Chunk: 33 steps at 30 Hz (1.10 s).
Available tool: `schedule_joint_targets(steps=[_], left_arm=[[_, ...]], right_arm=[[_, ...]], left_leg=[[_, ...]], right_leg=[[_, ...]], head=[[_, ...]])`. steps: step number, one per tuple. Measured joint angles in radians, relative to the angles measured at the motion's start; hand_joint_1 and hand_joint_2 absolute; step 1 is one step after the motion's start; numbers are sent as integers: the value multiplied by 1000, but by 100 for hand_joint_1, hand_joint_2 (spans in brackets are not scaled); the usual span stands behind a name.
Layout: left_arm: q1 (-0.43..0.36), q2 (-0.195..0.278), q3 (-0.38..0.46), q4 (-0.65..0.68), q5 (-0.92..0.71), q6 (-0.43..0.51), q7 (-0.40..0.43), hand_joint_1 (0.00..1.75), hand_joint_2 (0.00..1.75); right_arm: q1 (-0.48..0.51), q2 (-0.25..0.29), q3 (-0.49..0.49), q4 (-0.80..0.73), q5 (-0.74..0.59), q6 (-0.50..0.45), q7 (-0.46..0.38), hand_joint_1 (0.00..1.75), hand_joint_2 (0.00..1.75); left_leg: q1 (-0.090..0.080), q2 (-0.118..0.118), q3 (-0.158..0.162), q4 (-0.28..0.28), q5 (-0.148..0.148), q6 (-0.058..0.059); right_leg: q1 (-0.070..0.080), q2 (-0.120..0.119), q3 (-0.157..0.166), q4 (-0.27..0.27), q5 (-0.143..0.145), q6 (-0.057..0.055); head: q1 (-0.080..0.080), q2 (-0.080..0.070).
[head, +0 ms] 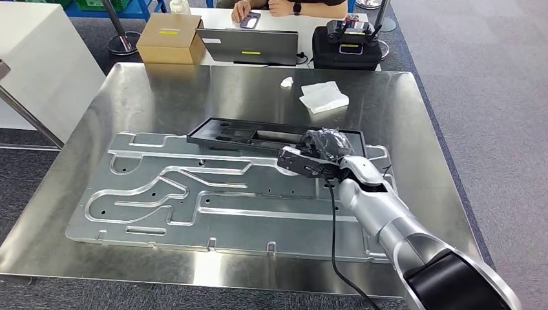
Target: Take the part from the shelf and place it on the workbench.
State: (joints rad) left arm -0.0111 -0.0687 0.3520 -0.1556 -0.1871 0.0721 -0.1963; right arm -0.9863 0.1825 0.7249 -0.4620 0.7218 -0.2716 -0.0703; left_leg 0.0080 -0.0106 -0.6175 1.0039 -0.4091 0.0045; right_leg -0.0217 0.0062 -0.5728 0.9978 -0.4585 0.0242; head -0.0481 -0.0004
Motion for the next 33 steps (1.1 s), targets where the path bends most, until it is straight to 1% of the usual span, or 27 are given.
schedule_joint_targets(steps=[4, 12, 17, 23, 29, 33], left_arm=[[-1, 0, -1, 0, -13, -2, 6, 0, 175], [-7, 0, -3, 0, -21, -3, 6, 0, 175], [-10, 0, -4, 0, -23, -3, 5, 0, 175], [-12, 0, -4, 0, -23, -3, -5, 0, 175], [-10, 0, -2, 0, -7, 6, -26, 0, 175], [-8, -1, 2, 0, -2, 50, -81, 0, 175]], right_arm=[[-3, 17, 5, 30, 2, -11, 5, 175, 175], [-10, 22, 15, 56, 18, -33, 7, 175, 175], [-8, 34, 19, 65, 35, -57, -28, 175, 175], [14, 70, 28, 61, 30, -61, -92, 175, 175], [37, 88, 53, 49, 39, -62, -103, 175, 175], [47, 85, 64, 45, 38, -62, -97, 175, 175]], left_leg=[[0, 0, 0, 0, 0, 0], [-1, 0, 1, 1, 0, 0], [0, 0, 0, 0, 0, 0], [0, 0, 0, -4, -1, -2], [0, 2, 1, -10, -2, -4], [0, 3, 5, -13, -5, -7]], right_leg=[[-1, 0, 1, 0, 0, 0], [-1, 0, 1, 0, 0, 0], [-1, 1, 1, 0, 0, 0], [0, 1, -1, -3, 0, 0], [0, 1, -2, -6, 2, 1], [0, 2, 0, -7, 1, 0]], head=[[0, 0], [0, 0], [0, 0], [0, 0], [0, 0], [0, 0]])
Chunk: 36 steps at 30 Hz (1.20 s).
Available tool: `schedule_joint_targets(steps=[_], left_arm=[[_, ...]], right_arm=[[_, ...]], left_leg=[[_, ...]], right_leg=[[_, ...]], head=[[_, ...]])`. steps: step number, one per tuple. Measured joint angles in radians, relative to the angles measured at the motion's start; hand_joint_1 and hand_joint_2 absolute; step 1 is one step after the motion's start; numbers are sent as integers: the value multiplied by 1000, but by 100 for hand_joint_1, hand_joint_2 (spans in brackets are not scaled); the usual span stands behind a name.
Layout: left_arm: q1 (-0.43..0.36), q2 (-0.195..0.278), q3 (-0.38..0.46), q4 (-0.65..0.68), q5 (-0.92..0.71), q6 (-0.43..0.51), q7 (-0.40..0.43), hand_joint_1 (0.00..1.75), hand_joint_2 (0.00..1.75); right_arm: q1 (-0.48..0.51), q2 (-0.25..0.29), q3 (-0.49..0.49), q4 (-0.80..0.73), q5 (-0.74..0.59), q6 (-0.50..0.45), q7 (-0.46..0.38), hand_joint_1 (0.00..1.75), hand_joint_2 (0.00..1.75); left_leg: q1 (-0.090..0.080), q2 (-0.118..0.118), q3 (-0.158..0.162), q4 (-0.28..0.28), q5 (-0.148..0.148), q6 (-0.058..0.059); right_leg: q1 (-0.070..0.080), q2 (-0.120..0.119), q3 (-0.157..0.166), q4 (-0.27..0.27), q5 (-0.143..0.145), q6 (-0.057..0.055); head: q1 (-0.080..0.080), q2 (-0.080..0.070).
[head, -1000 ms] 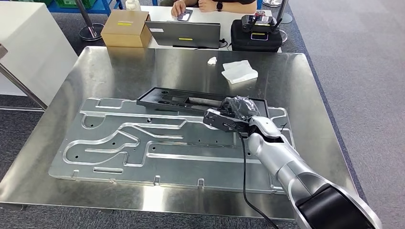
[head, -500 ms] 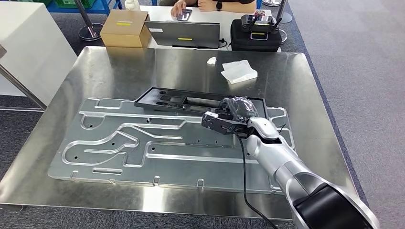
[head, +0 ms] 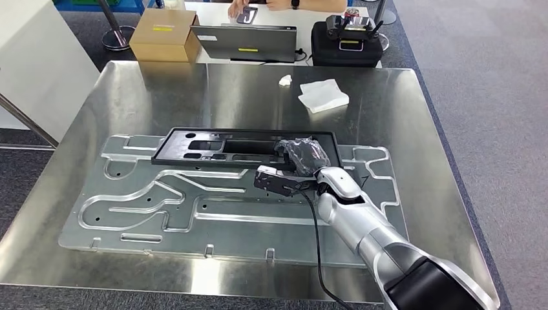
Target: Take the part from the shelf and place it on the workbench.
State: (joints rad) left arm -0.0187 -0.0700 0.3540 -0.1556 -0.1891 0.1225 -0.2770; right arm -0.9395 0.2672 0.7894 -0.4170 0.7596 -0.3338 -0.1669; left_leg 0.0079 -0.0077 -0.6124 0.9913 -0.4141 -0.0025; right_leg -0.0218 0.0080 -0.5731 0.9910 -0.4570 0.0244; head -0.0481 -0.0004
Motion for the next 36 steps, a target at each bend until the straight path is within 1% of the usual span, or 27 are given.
schedule_joint_targets(steps=[3, 5, 9, 12, 17, 29, 33, 36], left_arm=[[0, -4, 8, 0, 12, 8, -70, 0, 175], [-1, -9, 15, 0, 21, 4, -94, 0, 175], [-6, -16, 24, -1, 31, -49, -143, 0, 175], [-12, -21, 26, -2, 35, -69, -184, 0, 175], [-23, -23, 39, -4, 45, -108, -198, 0, 175], [-24, -23, 50, -5, 51, -109, -190, 0, 175], [-24, -24, 50, -5, 40, -93, -170, 0, 175], [-24, -23, 50, -5, 35, -80, -145, 0, 175]], right_arm=[[3, -6, 3, -1, -4, 2, 3, 175, 175], [3, -8, 4, -1, -5, 3, 5, 175, 175], [1, -8, 4, -1, -5, 9, 22, 175, 175], [-2, -12, 4, -1, -6, 12, 29, 175, 175], [-4, -21, 4, -1, -7, 23, 30, 175, 175], [-8, -24, 5, 0, -4, 37, 37, 175, 175], [-8, -24, 5, 1, -1, 39, 40, 0, 0], [-3, -24, 5, 5, 4, 41, 45, 0, 0]], left_leg=[[0, 0, 1, 0, -1, 0], [0, -1, 3, 0, -2, 0], [0, -1, 8, 0, -2, 1], [0, -1, 12, 0, -2, 1], [0, -1, 18, 0, -2, 1], [0, -1, 24, 0, -2, 1], [0, -1, 25, 0, -2, 1], [0, -1, 25, 0, -2, 1]], right_leg=[[0, 0, 4, -4, -3, -1], [0, 0, 7, -8, -6, -2], [0, -1, 13, -9, -6, -2], [0, -1, 17, -8, -6, -1], [0, -1, 24, -8, -6, -1], [0, -1, 29, -8, -6, -1], [0, -1, 30, -8, -6, -1], [0, -1, 31, -8, -6, -1]], head=[[0, 0], [0, 0], [0, 0], [0, 0], [0, 0], [0, 0], [0, 0], [0, 0]])
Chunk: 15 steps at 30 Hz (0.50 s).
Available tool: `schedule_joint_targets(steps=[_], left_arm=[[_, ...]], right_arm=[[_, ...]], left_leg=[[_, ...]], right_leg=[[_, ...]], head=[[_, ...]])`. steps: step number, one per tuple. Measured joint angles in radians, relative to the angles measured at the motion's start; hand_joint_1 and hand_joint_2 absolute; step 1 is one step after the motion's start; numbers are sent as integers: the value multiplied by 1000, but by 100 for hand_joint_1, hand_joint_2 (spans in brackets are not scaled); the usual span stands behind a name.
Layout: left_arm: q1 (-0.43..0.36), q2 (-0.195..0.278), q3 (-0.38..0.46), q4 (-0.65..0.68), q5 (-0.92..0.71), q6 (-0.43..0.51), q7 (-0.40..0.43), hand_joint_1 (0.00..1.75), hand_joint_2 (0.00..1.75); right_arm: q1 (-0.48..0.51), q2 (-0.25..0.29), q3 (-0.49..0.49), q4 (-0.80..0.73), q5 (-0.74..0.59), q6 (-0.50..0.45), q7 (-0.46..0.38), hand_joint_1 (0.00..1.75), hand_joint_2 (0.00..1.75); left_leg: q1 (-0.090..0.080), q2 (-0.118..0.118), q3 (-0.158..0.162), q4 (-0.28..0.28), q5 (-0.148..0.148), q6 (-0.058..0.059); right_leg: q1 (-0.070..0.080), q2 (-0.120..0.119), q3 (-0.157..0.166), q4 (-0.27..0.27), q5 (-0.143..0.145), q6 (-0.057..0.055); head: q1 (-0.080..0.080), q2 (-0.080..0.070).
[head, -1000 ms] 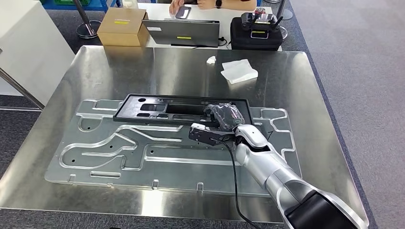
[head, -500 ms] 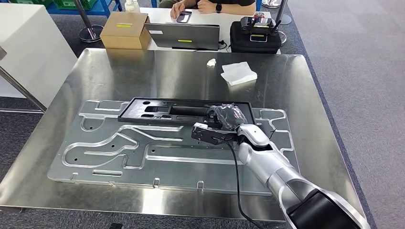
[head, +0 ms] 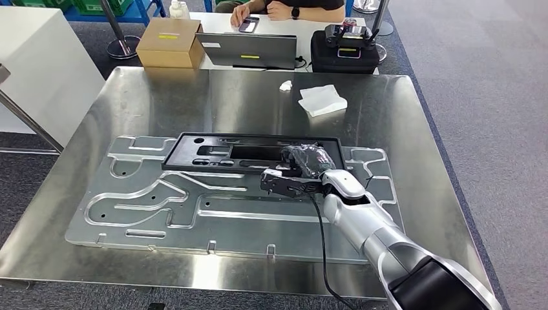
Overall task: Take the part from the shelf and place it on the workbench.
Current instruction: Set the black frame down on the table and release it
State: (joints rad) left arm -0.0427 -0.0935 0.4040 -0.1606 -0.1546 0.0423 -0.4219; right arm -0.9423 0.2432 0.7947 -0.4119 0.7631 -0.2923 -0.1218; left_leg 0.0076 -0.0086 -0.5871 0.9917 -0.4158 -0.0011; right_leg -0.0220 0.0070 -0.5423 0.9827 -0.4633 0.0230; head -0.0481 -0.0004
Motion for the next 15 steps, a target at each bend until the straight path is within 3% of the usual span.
schedule_joint_targets(steps=[15], left_arm=[[1, 0, 0, 0, -17, 21, 28, 0, 175]], right_arm=[[10, -7, 1, 12, 9, 5, -4, 0, 0]], left_leg=[[0, 0, 0, 0, 0, 0]], right_leg=[[0, 0, 0, 0, 0, 0]], head=[[0, 0]])
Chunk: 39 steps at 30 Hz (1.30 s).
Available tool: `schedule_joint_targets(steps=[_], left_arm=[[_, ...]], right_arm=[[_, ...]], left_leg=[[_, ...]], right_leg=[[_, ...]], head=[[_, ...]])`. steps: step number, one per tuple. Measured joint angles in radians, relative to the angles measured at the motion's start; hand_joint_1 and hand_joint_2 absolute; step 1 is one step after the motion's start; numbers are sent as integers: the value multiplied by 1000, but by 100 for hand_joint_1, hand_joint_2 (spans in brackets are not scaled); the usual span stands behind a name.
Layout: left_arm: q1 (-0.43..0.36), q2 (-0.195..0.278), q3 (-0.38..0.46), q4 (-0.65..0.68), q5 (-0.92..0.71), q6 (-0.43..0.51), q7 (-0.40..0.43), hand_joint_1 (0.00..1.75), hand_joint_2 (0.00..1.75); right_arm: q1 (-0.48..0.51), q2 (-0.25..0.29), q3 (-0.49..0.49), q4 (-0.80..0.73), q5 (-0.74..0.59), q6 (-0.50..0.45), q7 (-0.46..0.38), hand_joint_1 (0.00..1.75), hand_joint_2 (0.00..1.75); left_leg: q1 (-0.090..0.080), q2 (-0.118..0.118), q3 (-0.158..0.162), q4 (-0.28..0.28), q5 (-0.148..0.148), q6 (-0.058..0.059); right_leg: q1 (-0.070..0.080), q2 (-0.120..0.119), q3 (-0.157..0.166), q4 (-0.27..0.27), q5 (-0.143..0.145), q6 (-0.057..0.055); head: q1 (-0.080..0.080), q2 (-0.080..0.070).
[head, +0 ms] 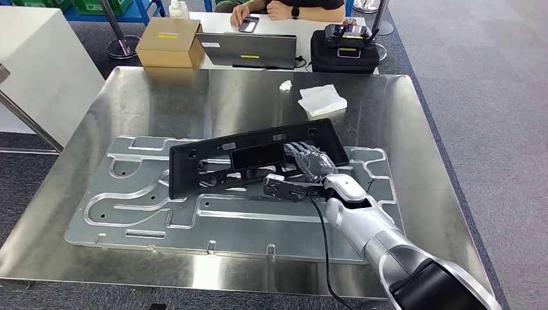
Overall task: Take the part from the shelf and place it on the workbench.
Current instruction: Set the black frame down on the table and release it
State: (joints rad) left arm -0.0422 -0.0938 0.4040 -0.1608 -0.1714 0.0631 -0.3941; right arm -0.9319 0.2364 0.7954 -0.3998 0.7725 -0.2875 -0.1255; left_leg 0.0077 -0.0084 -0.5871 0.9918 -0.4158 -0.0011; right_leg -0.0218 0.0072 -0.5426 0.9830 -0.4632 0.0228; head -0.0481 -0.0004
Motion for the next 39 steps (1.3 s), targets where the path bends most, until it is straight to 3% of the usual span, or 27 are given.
schedule_joint_targets(steps=[23, 28, 33, 39], left_arm=[[-1, -10, 1, -2, 4, -19, -21, 0, 175], [0, -12, 19, -2, 32, -36, -36, 0, 175], [0, -12, 36, -2, 35, -35, -40, 0, 175], [0, -12, 44, -3, 28, -35, -49, 0, 175]], right_arm=[[-3, -2, 0, 8, -2, 5, -4, 0, 0], [-14, -2, 0, 4, -6, -36, -46, 0, 0], [-21, 5, 0, -71, -48, -57, -130, 0, 0], [-21, 31, 25, -200, -73, -42, -143, 0, 0]], left_leg=[[0, 0, 0, 0, 0, 0], [0, 0, 0, 0, 0, 0], [0, 0, 0, 0, 0, 0], [0, 0, 0, 0, 0, 0]], right_leg=[[0, 0, 0, 0, 0, 0], [0, 0, 0, 0, 0, 0], [0, 0, 0, 1, 0, 0], [0, 0, 0, 1, 0, 0]], head=[[0, 0], [0, 0], [0, 0], [0, 0]])
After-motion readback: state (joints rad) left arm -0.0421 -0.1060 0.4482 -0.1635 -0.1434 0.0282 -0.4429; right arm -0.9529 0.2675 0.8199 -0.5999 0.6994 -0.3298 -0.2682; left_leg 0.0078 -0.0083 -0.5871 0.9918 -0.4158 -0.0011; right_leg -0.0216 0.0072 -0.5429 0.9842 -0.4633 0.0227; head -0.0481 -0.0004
